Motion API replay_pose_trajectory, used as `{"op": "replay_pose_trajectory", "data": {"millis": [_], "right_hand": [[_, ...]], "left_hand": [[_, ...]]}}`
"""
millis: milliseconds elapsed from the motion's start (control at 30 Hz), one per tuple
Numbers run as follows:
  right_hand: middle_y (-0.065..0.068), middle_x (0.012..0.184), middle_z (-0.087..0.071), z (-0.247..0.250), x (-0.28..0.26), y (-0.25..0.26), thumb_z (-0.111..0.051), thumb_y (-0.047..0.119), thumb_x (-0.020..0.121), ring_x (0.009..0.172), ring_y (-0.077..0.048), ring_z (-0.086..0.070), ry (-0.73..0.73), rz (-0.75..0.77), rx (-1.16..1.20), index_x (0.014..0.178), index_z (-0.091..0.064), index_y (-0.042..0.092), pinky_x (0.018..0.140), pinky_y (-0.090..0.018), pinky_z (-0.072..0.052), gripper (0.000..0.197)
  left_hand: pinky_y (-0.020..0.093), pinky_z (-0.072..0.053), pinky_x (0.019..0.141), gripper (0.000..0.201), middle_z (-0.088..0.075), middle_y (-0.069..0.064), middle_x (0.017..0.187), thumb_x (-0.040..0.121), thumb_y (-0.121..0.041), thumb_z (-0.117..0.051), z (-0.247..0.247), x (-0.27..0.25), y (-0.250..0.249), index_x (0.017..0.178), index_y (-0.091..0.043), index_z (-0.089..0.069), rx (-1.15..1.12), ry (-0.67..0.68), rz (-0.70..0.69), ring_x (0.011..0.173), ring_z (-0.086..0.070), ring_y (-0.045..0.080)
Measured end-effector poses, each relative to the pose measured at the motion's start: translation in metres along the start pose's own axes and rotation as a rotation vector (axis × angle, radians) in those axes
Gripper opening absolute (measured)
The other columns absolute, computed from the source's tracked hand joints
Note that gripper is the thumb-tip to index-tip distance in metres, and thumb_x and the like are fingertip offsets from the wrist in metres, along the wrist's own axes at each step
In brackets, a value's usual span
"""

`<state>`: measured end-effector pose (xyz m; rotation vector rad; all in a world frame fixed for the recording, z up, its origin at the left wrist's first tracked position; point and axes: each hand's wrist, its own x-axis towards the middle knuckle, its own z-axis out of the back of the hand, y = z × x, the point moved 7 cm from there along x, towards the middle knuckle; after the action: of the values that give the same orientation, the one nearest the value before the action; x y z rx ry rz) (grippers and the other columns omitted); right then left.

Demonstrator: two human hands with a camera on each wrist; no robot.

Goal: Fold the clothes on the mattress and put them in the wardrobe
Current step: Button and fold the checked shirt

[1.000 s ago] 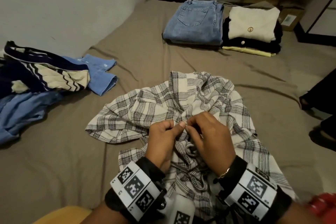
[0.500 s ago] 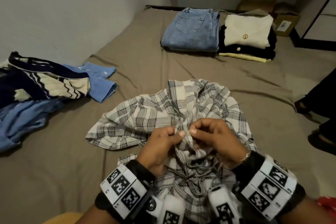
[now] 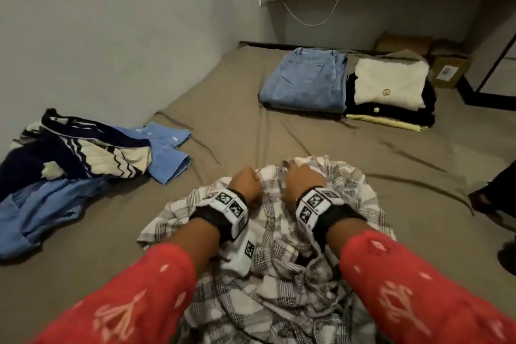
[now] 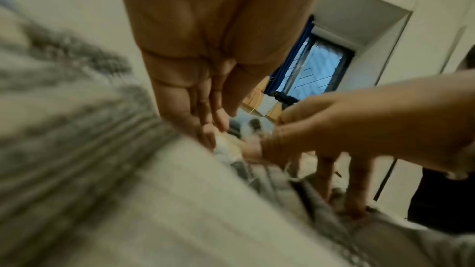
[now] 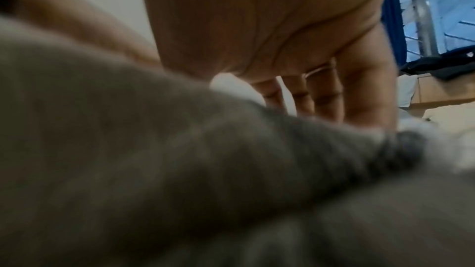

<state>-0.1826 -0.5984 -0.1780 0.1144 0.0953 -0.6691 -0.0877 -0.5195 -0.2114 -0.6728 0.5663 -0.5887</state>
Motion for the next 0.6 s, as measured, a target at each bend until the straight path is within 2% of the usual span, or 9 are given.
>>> {"op": "replay_pose_trajectory", "data": {"millis": [33, 67, 133, 233, 300, 333, 467, 533, 600], "right_hand": [[-0.013, 0.127, -0.054, -0.003, 0.004, -0.009, -0.052, 0.026, 0.092, 0.116, -0.030, -0.053, -0.001, -0.025, -0.029, 0.126, -0.047, 0.008, 0.091, -0.038, -0.046, 0.039], [-0.013, 0.122, -0.058, -0.003, 0.006, -0.018, -0.050, 0.021, 0.092, 0.112, -0.029, -0.056, -0.004, -0.048, -0.018, 0.121, -0.051, 0.008, 0.089, -0.037, -0.047, 0.032], [-0.014, 0.113, -0.062, -0.002, 0.009, -0.034, -0.048, 0.020, 0.092, 0.104, -0.029, -0.060, 0.019, -0.076, 0.104, 0.113, -0.056, 0.006, 0.085, -0.036, -0.047, 0.026], [-0.016, 0.099, -0.064, 0.005, 0.005, -0.052, -0.051, 0.018, 0.089, 0.093, -0.029, -0.060, 0.042, -0.101, 0.475, 0.099, -0.062, 0.003, 0.079, -0.033, -0.045, 0.021], [-0.016, 0.082, -0.061, 0.012, -0.006, -0.056, -0.056, 0.012, 0.087, 0.074, -0.026, -0.057, 0.072, -0.107, 0.795, 0.085, -0.062, 0.003, 0.072, -0.036, -0.048, 0.011], [-0.014, 0.077, -0.059, 0.015, -0.012, -0.055, -0.059, 0.009, 0.086, 0.068, -0.024, -0.054, 0.097, -0.100, 0.903, 0.085, -0.061, 0.001, 0.068, -0.036, -0.047, 0.008], [-0.009, 0.070, -0.056, 0.040, -0.040, -0.031, -0.061, 0.000, 0.085, 0.061, -0.018, -0.050, 0.128, 0.087, 0.953, 0.087, -0.063, 0.000, 0.062, -0.031, -0.042, 0.003], [-0.007, 0.076, -0.059, 0.053, -0.055, -0.027, -0.053, -0.009, 0.086, 0.065, -0.015, -0.054, 0.047, 0.080, 1.082, 0.094, -0.063, -0.002, 0.059, -0.022, -0.048, 0.015], [-0.011, 0.091, -0.064, 0.063, -0.066, -0.040, -0.053, -0.009, 0.084, 0.082, -0.023, -0.061, -0.171, -0.064, 1.140, 0.103, -0.061, -0.005, 0.067, -0.022, -0.053, 0.021]], "left_hand": [[0.041, -0.047, 0.084, 0.012, -0.062, 0.020, 0.101, 0.089, -0.012, -0.055, -0.003, 0.006, 0.002, 0.100, -0.009, -0.053, 0.090, 0.000, 0.004, 0.102, -0.060, 0.037], [0.037, -0.045, 0.085, 0.029, -0.061, 0.019, 0.110, 0.089, -0.021, -0.059, -0.009, 0.011, 0.003, 0.111, -0.005, -0.050, 0.183, 0.013, -0.005, 0.106, -0.058, 0.033], [0.033, -0.043, 0.085, 0.046, -0.059, 0.014, 0.116, 0.085, -0.033, -0.064, -0.019, 0.015, -0.005, 0.117, -0.005, -0.048, 0.222, 0.036, -0.075, 0.106, -0.056, 0.029], [0.029, -0.045, 0.070, 0.038, -0.062, 0.007, 0.096, 0.082, -0.042, -0.065, -0.024, 0.011, -0.028, 0.104, -0.013, -0.053, 0.044, 0.003, -0.220, 0.085, -0.060, 0.023], [0.024, -0.041, 0.055, 0.025, -0.058, -0.001, 0.072, 0.086, -0.041, -0.060, -0.021, -0.001, -0.045, 0.085, -0.017, -0.053, -0.202, 0.060, -0.258, 0.060, -0.054, 0.013], [0.021, -0.039, 0.050, 0.024, -0.055, -0.004, 0.063, 0.088, -0.039, -0.059, -0.017, -0.008, -0.053, 0.081, -0.017, -0.053, -0.298, 0.119, -0.261, 0.052, -0.050, 0.009], [0.016, -0.036, 0.037, 0.017, -0.051, -0.010, 0.045, 0.091, -0.016, -0.056, 0.003, -0.044, -0.080, 0.076, -0.011, -0.054, -0.364, 0.248, -0.362, 0.036, -0.044, 0.000], [0.017, -0.038, 0.040, 0.028, -0.052, -0.009, 0.044, 0.096, -0.010, -0.046, 0.019, -0.060, -0.083, 0.069, -0.010, -0.052, -0.385, 0.194, -0.363, 0.036, -0.045, 0.000], [0.019, -0.043, 0.042, 0.033, -0.059, 0.001, 0.059, 0.099, -0.010, -0.037, 0.034, -0.074, -0.082, 0.068, -0.009, -0.049, -0.546, 0.180, -0.295, 0.043, -0.050, 0.006]]}}
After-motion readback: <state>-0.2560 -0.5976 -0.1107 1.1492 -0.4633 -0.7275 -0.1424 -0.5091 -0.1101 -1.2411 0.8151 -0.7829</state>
